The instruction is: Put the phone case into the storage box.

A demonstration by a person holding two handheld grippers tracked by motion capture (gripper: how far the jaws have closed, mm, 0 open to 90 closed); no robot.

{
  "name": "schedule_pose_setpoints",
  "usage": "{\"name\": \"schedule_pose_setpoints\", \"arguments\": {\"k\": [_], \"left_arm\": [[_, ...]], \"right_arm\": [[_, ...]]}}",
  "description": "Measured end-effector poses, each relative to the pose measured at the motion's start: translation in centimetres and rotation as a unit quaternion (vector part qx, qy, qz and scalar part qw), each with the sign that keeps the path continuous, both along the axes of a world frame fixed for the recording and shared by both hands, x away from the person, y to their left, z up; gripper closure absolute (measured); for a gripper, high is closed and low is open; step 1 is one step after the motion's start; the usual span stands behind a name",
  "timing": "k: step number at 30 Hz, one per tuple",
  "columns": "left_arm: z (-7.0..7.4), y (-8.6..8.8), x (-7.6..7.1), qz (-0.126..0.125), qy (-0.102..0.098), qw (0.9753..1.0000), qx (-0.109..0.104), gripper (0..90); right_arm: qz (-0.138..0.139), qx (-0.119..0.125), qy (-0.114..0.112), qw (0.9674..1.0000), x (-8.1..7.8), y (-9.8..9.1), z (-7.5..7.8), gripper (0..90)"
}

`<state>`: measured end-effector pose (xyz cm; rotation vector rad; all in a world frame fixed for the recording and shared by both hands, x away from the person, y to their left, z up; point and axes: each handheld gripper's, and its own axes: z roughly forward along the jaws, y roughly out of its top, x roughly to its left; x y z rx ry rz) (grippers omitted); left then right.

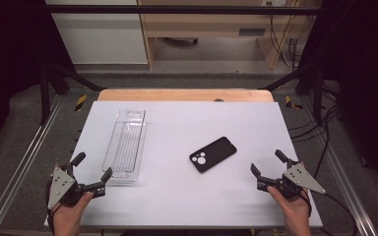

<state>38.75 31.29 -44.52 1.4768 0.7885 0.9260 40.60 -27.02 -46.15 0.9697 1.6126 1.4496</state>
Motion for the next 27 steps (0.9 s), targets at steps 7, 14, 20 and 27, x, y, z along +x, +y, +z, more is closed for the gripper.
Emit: {"name": "schedule_pose_setpoints", "arguments": {"k": [7,14,20,27], "left_arm": [[-0.1,0.0,0.1,0.002,0.006,1.0000,-0.001,0.6],[-0.2,-0.1,0.1,0.001,0.011,0.9999,-0.002,0.7],[-0.3,-0.2,0.2,0.002,0.011,0.9999,-0.001,0.7],[-0.3,-0.2,0.2,0.004,0.013,0.9999,0.000,0.8]], "right_arm": [[-0.007,-0.008,0.036,0.9993,0.1,0.4,0.0,7.8],[0.014,-0.007,0.114,0.9934,0.2,0.3,0.6,7.3],[0.006,-0.050,0.179,0.9825,0.9,0.9,0.3,7.9],[0.016,-0.099,0.211,0.9724,2.2,1.8,0.6,8.1]]}}
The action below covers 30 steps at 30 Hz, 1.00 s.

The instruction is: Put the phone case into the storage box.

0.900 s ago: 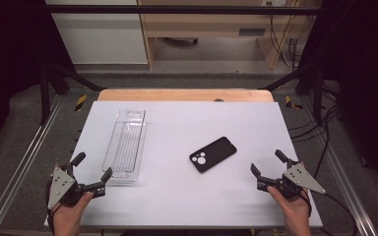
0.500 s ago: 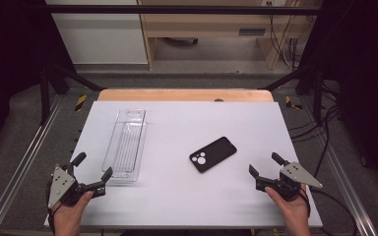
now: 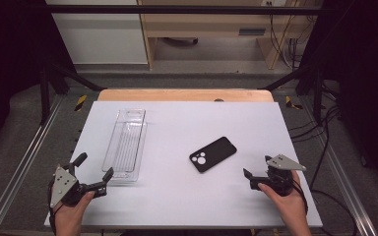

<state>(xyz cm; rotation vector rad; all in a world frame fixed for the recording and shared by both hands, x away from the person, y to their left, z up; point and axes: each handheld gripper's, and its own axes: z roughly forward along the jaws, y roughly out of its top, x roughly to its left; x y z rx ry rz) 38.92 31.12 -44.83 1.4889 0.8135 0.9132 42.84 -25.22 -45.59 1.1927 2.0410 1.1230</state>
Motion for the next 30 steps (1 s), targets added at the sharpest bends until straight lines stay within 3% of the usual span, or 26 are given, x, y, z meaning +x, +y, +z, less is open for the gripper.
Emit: {"name": "schedule_pose_setpoints", "arguments": {"k": [3,6,7,21,30], "left_arm": [[0.0,0.1,0.0,0.001,-0.001,1.0000,-0.001,0.8],[0.0,0.1,0.0,0.001,-0.001,1.0000,-0.002,0.8],[0.0,0.1,0.0,0.001,-0.001,1.0000,-0.002,0.8],[0.0,0.1,0.0,0.000,0.000,1.0000,-0.003,0.8],[0.0,0.0,0.1,-0.003,0.001,1.0000,-0.003,0.8]], "right_arm": [[0.004,-0.034,0.020,0.9992,1.2,0.8,0.2,9.1],[0.010,-0.046,0.029,0.9985,1.9,1.2,0.5,9.0],[0.018,-0.059,0.032,0.9975,2.5,1.4,0.8,10.0],[0.044,-0.083,0.082,0.9922,6.6,2.7,2.3,11.5],[0.052,-0.094,0.093,0.9898,8.2,3.6,2.8,15.3]]}}
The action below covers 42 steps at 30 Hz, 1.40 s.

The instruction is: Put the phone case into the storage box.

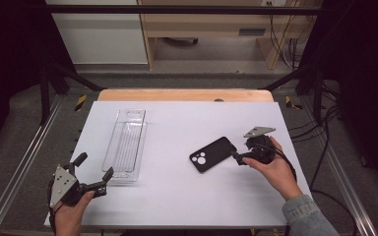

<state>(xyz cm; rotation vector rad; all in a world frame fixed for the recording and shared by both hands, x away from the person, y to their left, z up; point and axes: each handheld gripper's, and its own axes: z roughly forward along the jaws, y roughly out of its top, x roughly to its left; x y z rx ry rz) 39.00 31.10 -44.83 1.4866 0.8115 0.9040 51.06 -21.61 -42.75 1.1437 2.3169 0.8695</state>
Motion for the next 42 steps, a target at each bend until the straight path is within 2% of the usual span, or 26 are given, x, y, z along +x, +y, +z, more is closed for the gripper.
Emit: {"name": "schedule_pose_setpoints", "arguments": {"k": [5,10,12,15,18,19,26,31,34,37,42], "left_arm": [[0.0,0.0,0.0,-0.001,0.000,1.0000,0.000,0.8],[0.0,0.0,0.1,-0.001,0.001,1.0000,-0.001,0.8],[0.0,0.0,0.1,0.000,0.001,1.0000,0.000,0.8],[-0.1,0.0,0.1,0.000,0.001,1.0000,-0.001,0.8],[0.0,0.1,0.1,0.000,0.001,1.0000,-0.001,0.8],[0.0,0.1,0.1,0.000,0.001,1.0000,-0.001,0.8],[-0.1,0.0,0.1,-0.001,0.001,1.0000,-0.001,0.8],[-0.1,0.0,0.1,-0.002,0.002,1.0000,-0.002,0.8],[-0.1,0.0,0.2,-0.002,0.003,1.0000,0.000,0.9],[-0.1,0.0,0.2,-0.002,0.002,1.0000,0.000,0.8],[-0.1,0.0,0.2,-0.002,0.003,1.0000,-0.001,0.8]], "right_arm": [[0.004,-0.001,0.010,0.9999,0.9,0.3,0.2,17.7],[0.006,0.001,0.028,0.9996,2.2,0.7,0.4,22.1],[0.006,-0.001,0.027,0.9996,2.4,0.8,0.4,22.7],[0.009,0.007,0.034,0.9994,3.2,0.9,0.6,27.5],[0.005,0.014,0.041,0.9991,3.5,1.0,0.4,28.3],[0.003,0.009,0.045,0.9989,3.9,1.1,0.2,31.8],[-0.002,0.013,0.058,0.9982,4.6,1.3,-0.5,38.7],[-0.009,0.020,0.058,0.9980,5.0,1.3,-0.8,42.1],[-0.017,0.026,0.055,0.9980,5.4,1.1,-1.0,49.7],[-0.020,0.026,0.057,0.9978,5.6,1.1,-1.2,53.2],[-0.025,0.008,0.072,0.9971,6.0,1.5,-2.0,60.2]]}}
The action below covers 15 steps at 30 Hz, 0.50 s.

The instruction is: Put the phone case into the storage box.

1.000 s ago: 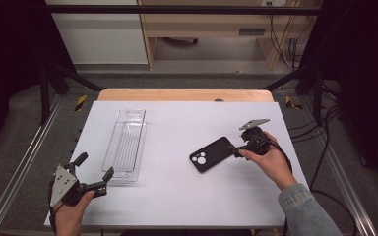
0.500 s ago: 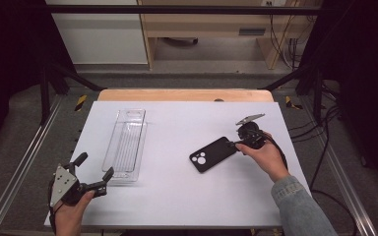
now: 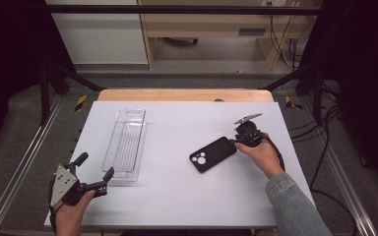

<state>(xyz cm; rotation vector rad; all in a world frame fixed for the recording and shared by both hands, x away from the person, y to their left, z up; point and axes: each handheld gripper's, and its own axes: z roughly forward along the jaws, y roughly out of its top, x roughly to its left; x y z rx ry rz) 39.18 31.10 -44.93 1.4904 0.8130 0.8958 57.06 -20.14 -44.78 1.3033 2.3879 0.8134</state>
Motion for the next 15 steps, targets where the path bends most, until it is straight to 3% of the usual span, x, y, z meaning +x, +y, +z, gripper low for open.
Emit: {"name": "schedule_pose_setpoints", "arguments": {"k": [4,15], "left_arm": [[-0.02,-0.02,0.04,-0.001,0.000,1.0000,0.000,0.8],[-0.06,0.00,0.09,-0.001,0.002,1.0000,0.000,0.8]], "right_arm": [[-0.001,-0.013,0.013,0.9998,0.34,0.14,-0.63,66.8],[0.002,-0.008,0.026,0.9996,0.77,-0.11,-1.30,71.4]]}}
